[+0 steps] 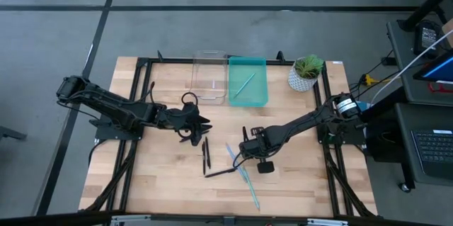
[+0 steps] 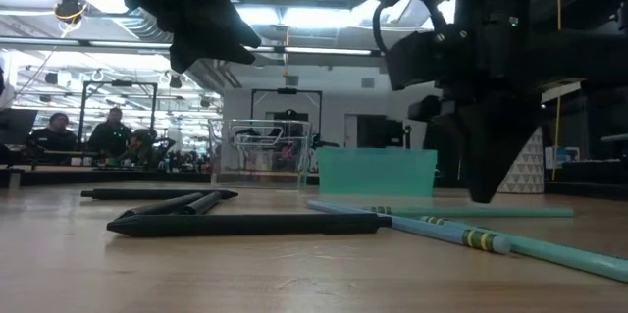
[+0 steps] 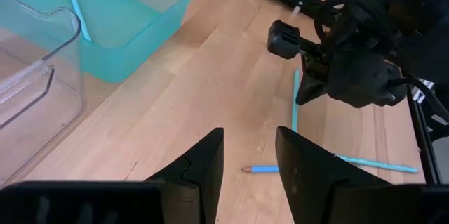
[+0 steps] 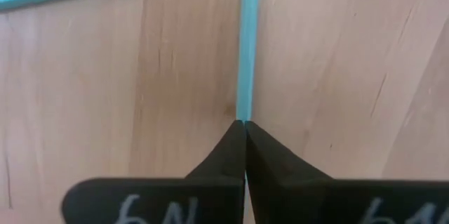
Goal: Sort pens & pencils
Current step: Put the light blue pencil into the light blue bin
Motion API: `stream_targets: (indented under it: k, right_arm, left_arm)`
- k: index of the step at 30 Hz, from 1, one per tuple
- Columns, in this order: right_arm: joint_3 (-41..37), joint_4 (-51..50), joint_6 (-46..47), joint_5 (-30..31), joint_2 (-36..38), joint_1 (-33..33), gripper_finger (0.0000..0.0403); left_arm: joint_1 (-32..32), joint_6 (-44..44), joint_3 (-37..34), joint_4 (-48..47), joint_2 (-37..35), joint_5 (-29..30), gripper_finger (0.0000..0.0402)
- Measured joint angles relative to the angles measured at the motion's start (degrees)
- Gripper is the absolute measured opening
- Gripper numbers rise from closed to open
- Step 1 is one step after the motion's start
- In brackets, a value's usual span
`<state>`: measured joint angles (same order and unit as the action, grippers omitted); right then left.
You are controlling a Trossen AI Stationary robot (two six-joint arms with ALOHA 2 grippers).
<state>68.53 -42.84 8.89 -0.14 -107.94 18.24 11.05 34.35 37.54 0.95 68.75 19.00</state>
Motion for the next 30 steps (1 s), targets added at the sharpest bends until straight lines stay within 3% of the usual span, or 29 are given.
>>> stream_targets:
  k: [6, 12, 17, 24, 30]
  right_arm:
    - [7.14, -9.77, 2.44, -0.70, 0.17, -0.63, 0.0029]
    - [12.36, -21.73, 6.50, 8.33, 4.43, 0.72, 0.0017]
    - [2.78, -21.54, 17.19, 12.30, 15.76, 3.56, 0.0004]
    - [-17.00, -4.56, 23.87, 8.66, 33.30, 4.11, 0.0018]
    - [-26.90, 7.94, 25.85, 7.99, 38.16, 4.11, 0.0063]
  left_arm:
    - [0.01, -0.02, 0.00, 0.00, 0.00, -0.01, 0.0124]
    - [0.00, -0.02, 0.00, -0.02, 0.00, 0.00, 0.0124]
    - [0.02, -0.04, 0.00, -0.04, 0.00, 0.00, 0.0124]
    - [-0.02, -0.48, 0.00, -0.02, 0.00, 0.00, 0.0124]
    - [-0.02, -0.52, 0.00, -0.04, 0.00, 0.00, 0.0124]
